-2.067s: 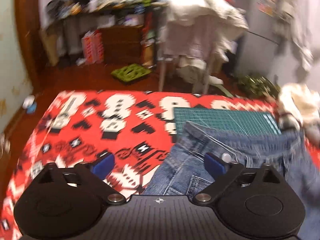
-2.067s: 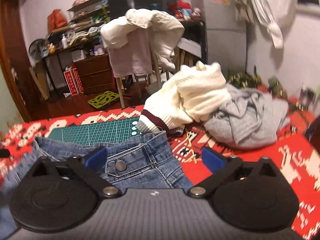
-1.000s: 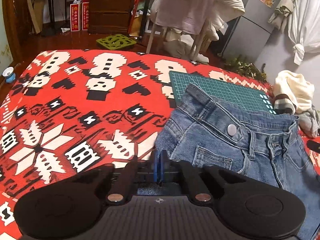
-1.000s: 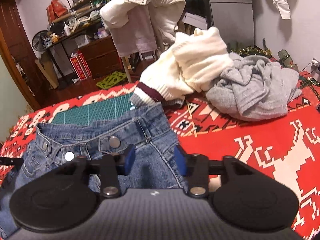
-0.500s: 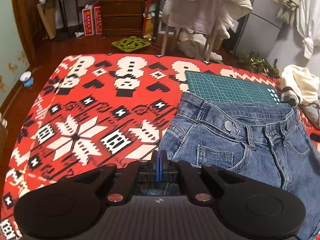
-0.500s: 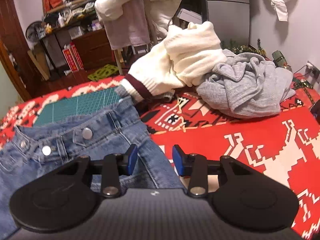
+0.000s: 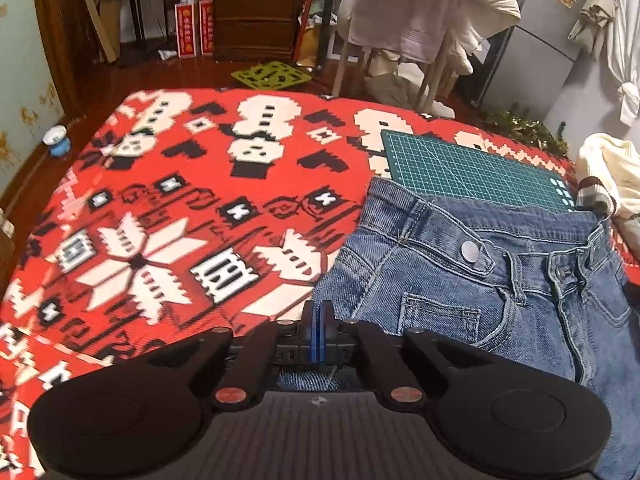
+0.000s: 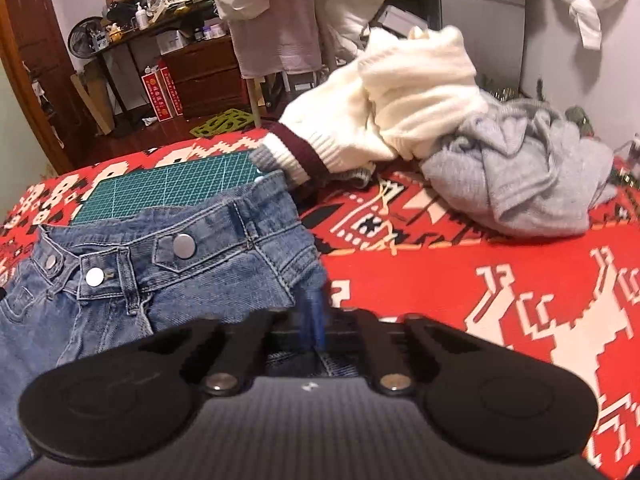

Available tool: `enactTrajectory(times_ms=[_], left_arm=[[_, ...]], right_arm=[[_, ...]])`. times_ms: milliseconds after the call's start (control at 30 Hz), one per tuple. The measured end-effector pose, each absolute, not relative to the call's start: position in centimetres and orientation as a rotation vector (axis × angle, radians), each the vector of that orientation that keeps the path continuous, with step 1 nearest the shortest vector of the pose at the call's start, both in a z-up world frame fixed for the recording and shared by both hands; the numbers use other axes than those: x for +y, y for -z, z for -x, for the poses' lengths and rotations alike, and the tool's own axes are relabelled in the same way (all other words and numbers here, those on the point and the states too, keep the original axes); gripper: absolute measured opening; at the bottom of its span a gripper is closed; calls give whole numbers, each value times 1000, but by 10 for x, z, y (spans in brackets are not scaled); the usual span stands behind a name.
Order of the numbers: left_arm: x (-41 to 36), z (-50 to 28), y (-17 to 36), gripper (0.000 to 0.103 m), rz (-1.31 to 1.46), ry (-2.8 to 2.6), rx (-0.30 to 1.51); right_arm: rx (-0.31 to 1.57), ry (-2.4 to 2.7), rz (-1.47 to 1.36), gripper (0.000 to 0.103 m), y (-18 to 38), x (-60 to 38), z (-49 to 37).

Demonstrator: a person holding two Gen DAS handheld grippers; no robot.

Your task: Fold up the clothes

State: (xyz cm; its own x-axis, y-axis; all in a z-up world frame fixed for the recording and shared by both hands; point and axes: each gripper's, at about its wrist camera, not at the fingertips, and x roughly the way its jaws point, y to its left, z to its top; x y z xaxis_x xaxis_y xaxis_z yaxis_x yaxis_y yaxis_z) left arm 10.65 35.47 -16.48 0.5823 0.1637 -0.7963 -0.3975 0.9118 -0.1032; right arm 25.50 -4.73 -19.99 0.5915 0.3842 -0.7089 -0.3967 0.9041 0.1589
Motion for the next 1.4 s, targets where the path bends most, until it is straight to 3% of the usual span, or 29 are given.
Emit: enactTrajectory(times_ms=[667,833,1000,1400], left_arm=[[376,-108,161,2,405,-361,829],[370,-112,155,6,336,-377,817],[364,-116,147,23,309,-348,784],[364,-129,163,32,313,-361,828]], right_arm=[[845,-418,-74,2,200,-56,-257],[808,-420,-69,18,195,-55,-254],[765,-407,-99,18,192,-61,-254],[757,-445,-113,23,195,-55,-256]])
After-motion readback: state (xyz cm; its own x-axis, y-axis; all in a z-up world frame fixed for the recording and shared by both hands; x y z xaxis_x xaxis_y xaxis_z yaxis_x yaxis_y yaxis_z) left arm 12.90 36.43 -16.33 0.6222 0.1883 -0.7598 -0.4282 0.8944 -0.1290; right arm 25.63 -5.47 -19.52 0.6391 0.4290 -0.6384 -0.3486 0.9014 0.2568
